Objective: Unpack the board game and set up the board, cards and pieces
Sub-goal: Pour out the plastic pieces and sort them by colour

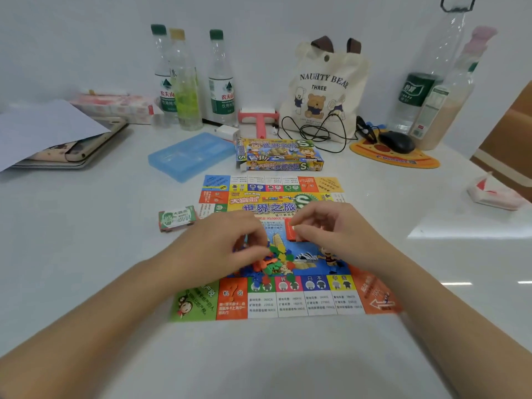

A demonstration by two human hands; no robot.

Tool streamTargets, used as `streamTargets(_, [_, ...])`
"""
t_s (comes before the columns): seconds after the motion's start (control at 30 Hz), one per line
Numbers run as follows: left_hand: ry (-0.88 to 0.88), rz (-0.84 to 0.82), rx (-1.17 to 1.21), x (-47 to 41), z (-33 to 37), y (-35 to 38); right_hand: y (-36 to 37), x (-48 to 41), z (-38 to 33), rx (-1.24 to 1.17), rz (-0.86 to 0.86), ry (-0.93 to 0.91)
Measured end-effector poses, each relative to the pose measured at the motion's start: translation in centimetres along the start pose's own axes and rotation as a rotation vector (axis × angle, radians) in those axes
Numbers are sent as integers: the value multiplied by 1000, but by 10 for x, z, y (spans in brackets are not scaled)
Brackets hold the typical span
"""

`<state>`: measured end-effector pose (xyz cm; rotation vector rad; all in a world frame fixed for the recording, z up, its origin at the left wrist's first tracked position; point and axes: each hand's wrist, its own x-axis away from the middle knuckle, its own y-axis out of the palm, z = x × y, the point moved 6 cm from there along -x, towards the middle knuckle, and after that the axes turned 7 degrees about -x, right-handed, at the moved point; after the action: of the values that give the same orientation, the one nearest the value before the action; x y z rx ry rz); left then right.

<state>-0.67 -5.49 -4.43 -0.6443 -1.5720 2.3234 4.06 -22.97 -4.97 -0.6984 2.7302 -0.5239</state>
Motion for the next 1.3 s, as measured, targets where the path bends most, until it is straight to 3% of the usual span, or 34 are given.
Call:
streamTargets(0.13, [76,-70,-61,5,-6,7,4,-1,-5,107,-49,-38])
streamTargets(0.53, [85,111,-81,5,-3,6,12,4,-7,220,-79,-89])
streamTargets(0.73, [94,183,-102,4,-1,7,22,4,-15,299,-216,-184])
streamTargets(1.03, [59,178,-78,4,-6,9,34,3,-8,438,-291,-177])
streamTargets(1.3, [-114,348,138,6,-14,-4,40,5,-16,551,-326,-254])
